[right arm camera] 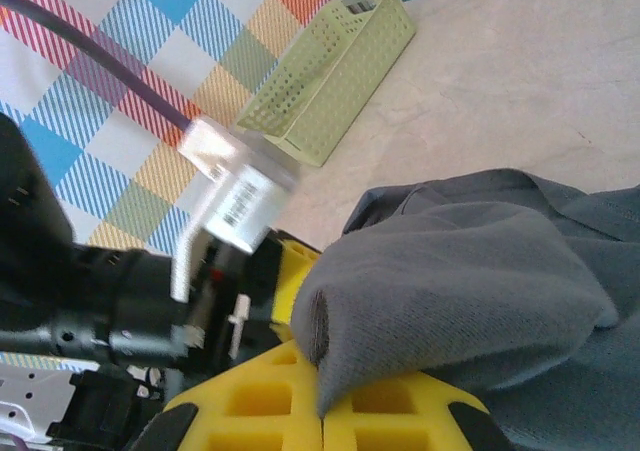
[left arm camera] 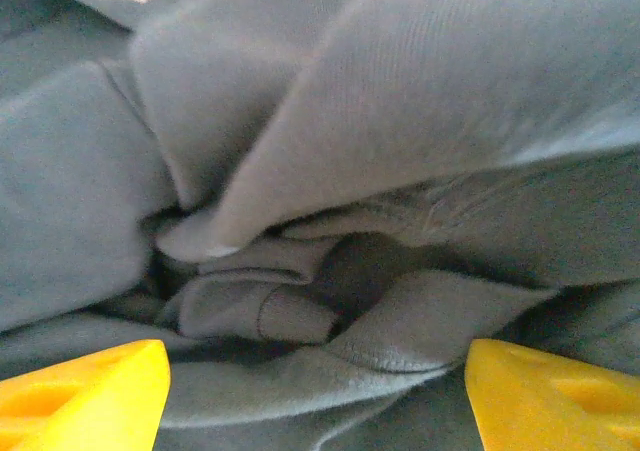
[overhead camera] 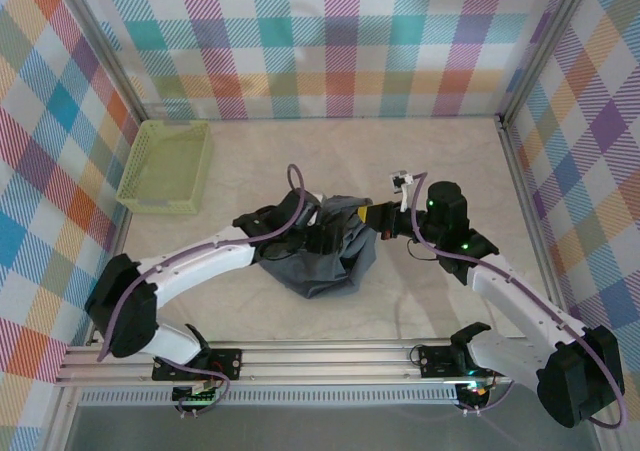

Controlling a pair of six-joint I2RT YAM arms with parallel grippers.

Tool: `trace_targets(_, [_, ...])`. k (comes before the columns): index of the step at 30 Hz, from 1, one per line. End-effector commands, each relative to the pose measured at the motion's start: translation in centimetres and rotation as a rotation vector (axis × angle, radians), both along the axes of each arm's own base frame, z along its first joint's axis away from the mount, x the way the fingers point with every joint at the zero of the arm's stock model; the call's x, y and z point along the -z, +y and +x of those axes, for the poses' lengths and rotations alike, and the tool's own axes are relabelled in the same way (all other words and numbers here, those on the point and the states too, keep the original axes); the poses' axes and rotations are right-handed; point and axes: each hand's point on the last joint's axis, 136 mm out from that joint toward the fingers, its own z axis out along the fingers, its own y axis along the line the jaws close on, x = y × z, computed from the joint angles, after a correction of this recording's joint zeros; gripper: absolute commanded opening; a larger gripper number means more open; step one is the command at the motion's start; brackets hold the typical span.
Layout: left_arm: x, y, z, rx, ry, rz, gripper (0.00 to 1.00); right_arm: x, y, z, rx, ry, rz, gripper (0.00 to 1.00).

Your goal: Fold the inside-out t-shirt

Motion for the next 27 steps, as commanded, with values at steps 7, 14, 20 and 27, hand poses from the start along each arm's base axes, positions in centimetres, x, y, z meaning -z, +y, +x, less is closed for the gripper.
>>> trace_targets(7, [0.1, -1.2, 1.7, 0.001, -0.069, 0.061, 0.39, -2.0, 0.0, 0.2, 0.013, -0.056, 0.003, 0.00])
trace_targets(14, [-2.4, 1.1, 2.6, -0.094, -0.174, 0.069, 0.00, -0.7, -2.7, 1.7, 0.149, -0.026, -0.115, 0.00])
trace_targets(20, [-9.5, 3.3, 0.2, -0.101, -0.330, -0.149, 0.00, -1.8, -7.7, 3.7, 0.331, 0.017, -0.166, 0.00])
trace_targets(27, [-12.6, 6.1, -1.5, -0.130, -0.388, -0.314, 0.00, -3.4, -7.5, 4.8, 0.303, 0.097, -0.180, 0.01])
